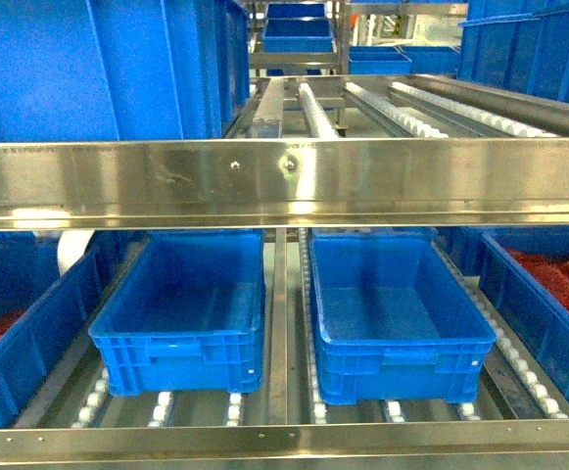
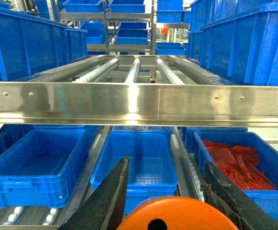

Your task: Sort blue parts and orange caps into right shelf containers

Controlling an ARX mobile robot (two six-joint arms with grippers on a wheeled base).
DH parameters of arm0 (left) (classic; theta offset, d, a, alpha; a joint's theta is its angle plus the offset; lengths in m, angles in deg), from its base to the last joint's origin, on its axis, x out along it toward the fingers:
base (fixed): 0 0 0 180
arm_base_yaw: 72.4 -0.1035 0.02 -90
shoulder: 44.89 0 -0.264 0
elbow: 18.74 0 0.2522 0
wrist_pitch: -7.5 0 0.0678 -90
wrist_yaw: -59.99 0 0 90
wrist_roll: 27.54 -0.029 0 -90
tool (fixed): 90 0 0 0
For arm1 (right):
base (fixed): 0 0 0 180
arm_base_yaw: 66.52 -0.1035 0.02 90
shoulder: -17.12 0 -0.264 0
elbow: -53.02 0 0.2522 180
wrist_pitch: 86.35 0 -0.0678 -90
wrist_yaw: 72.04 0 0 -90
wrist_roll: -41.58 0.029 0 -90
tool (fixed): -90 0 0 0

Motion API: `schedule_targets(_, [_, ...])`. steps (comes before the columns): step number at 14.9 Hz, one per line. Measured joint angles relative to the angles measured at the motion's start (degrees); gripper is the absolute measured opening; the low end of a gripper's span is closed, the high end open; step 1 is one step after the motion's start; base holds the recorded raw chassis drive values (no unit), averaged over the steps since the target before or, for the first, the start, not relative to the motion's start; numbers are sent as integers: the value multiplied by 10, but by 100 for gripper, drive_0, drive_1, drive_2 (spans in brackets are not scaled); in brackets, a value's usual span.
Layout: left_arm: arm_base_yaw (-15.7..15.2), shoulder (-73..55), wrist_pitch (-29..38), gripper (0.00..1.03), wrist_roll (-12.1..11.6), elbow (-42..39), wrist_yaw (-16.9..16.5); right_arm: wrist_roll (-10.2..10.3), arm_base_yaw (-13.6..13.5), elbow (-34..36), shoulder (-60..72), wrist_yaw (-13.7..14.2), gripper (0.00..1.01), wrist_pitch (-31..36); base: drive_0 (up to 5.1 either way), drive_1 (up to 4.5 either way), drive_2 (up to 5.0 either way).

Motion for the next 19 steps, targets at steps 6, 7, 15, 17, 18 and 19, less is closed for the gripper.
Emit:
schedule_targets(6, [0, 0, 1, 44, 0, 0, -1, 0, 0, 0, 0, 2, 42, 0, 0, 0, 0])
schedule_targets(7, [0, 0, 0, 44, 0, 0, -1, 0, 0, 0, 0, 2, 42, 0, 0, 0, 0])
schedule_targets(15, [0, 0, 0, 44, 0, 0, -1, 2, 0, 0, 0, 2, 42, 0, 0, 0, 0])
schedule_targets(17, [0, 0, 0, 44, -1, 0, -1, 2, 0, 0, 0, 2, 42, 0, 0, 0, 0])
schedule_targets(18, [0, 0, 0, 44, -1, 0, -1, 2, 0, 0, 0, 2, 42, 0, 0, 0, 0])
schedule_targets(19, [0, 0, 0, 44, -1, 0, -1, 2, 0, 0, 0, 2, 42, 0, 0, 0, 0])
